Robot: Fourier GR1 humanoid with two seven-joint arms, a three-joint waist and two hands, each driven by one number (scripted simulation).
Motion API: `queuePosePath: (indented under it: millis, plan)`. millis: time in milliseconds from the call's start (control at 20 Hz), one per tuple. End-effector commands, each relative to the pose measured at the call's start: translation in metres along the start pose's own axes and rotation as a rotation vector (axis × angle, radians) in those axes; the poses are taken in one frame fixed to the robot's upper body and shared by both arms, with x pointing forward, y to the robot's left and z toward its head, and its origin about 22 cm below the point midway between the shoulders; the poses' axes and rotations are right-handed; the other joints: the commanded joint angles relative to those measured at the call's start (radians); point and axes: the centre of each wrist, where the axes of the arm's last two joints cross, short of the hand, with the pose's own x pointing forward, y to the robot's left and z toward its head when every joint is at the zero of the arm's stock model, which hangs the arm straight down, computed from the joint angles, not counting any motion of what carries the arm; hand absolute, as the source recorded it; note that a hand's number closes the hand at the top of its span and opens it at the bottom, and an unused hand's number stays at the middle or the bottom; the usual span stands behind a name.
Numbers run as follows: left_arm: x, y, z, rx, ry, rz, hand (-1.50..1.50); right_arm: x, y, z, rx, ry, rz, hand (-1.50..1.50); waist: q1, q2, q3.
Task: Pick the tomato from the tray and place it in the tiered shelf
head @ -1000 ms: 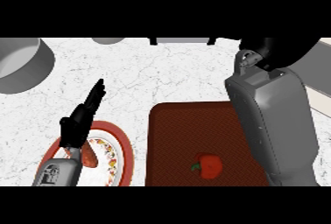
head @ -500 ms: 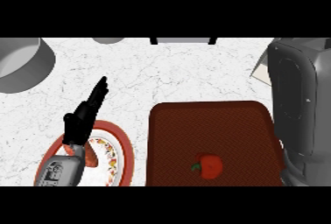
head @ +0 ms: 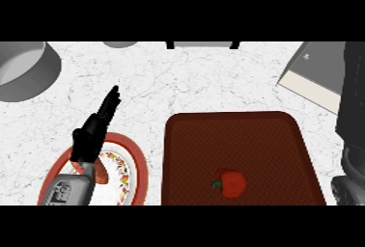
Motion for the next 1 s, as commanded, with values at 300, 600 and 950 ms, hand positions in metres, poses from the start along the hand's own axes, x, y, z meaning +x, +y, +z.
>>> queuePosePath:
  millis: [300,600,950]
  plan:
    - [0.012,-0.004,-0.013,-0.032,0.020,-0.002,0.00,-0.022,0.029,-0.038,-0.042,-0.006,0.109,1.50,0.001,0.004,0.000]
    - [0.005,0.005,0.002,-0.017,-0.009,-0.003,0.00,-0.042,0.056,-0.050,-0.070,-0.128,0.206,1.50,0.007,0.003,0.000]
    - [-0.002,-0.008,-0.003,-0.024,-0.019,-0.001,0.00,-0.070,0.063,-0.072,-0.166,-0.002,-0.125,1.50,0.011,0.009,0.003]
